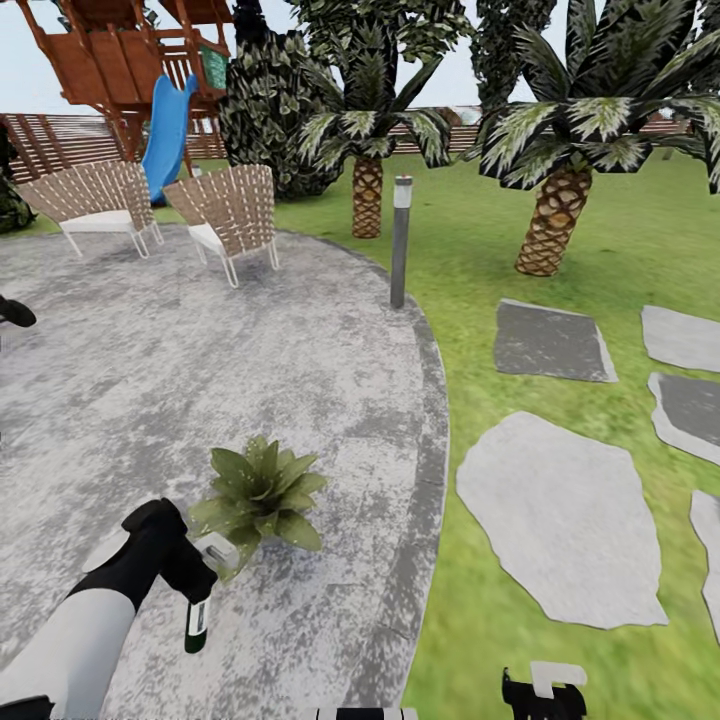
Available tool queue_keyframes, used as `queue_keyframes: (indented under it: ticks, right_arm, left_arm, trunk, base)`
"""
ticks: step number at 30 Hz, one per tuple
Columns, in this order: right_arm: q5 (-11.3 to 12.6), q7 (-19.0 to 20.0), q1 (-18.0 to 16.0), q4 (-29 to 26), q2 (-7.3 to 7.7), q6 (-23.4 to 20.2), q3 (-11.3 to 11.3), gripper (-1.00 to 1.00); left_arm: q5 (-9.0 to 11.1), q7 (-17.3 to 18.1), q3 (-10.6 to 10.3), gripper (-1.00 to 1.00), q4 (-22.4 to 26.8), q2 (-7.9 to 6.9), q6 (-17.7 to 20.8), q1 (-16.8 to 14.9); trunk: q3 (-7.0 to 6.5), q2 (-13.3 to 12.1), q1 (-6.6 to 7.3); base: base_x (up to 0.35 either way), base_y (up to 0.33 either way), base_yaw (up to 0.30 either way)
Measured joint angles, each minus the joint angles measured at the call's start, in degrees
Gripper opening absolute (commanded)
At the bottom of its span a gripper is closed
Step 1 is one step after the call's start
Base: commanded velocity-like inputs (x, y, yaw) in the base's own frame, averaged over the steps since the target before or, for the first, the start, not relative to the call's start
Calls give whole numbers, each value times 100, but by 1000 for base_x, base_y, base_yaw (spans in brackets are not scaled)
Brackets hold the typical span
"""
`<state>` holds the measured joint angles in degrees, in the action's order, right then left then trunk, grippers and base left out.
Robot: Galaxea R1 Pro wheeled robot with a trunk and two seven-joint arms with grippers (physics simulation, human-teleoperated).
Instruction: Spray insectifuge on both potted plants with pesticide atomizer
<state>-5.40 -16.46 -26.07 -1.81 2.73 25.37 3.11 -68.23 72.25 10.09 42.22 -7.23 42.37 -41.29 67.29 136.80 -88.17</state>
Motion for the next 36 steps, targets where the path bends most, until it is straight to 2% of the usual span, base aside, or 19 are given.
queue_keyframes:
  ticks: [2, 3, 4, 6, 7, 8, 10, 13, 17, 31, 36]
  right_arm:
    - [-4, 0, 0, 4, 4, 0, 0, 100]
    - [-6, 0, 0, 6, 8, 0, 0, 100]
    - [-7, 0, 0, 7, 13, 0, 0, 100]
    - [-8, 1, 0, 8, 17, 0, 0, 100]
    - [-8, 1, 0, 8, 17, 0, -1, 100]
    - [-8, 1, 0, 8, 17, 0, 0, 100]
    - [-8, 1, 0, 8, 15, 0, -1, 100]
    - [-2, 0, 0, 1, 9, 0, 0, 100]
    - [0, -1, 0, 0, 9, 1, -1, 100]
    - [0, -4, -1, 2, 0, 3, -1, 100]
    - [0, -8, 0, 0, 1, 2, -1, 100]
  left_arm:
    - [-29, 1, -4, -100, 0, -1, 34, -10]
    - [-114, 2, -5, -100, 0, 6, 43, -15]
    - [-273, 2, -5, -100, 0, 31, 51, -27]
    - [-790, 103, 2, -100, 0, 81, 110, -56]
    - [-905, 209, 3, -100, 2, 89, 126, -61]
    - [-1051, 522, 0, -100, 6, 95, 141, -107]
    - [-1272, 936, -23, -100, 3, 90, 149, -362]
    - [-1794, 1121, -32, -100, 2, 113, 312, -679]
    - [-1892, 1138, -31, -100, 4, 113, 444, -777]
    - [-1904, 1140, -40, -100, 11, 101, 466, -916]
    - [-1905, 1139, -39, -100, 9, 112, 466, -938]
  trunk:
    - [0, 0, 0]
    - [0, 0, 0]
    - [0, 0, 0]
    - [0, 0, 0]
    - [0, 0, 0]
    - [0, 0, 0]
    - [-1, 0, 0]
    - [-1, 0, 2]
    - [0, 0, 3]
    - [0, 0, 1]
    - [0, 0, 1]
  base:
    - [0, 0, 16]
    - [0, 0, 6]
    - [0, 0, 2]
    - [0, 0, 1]
    - [0, 0, 0]
    - [0, 0, 0]
    - [0, 0, 0]
    - [107, -24, 0]
    - [263, -107, 1]
    - [73, -247, 232]
    - [127, -256, 64]
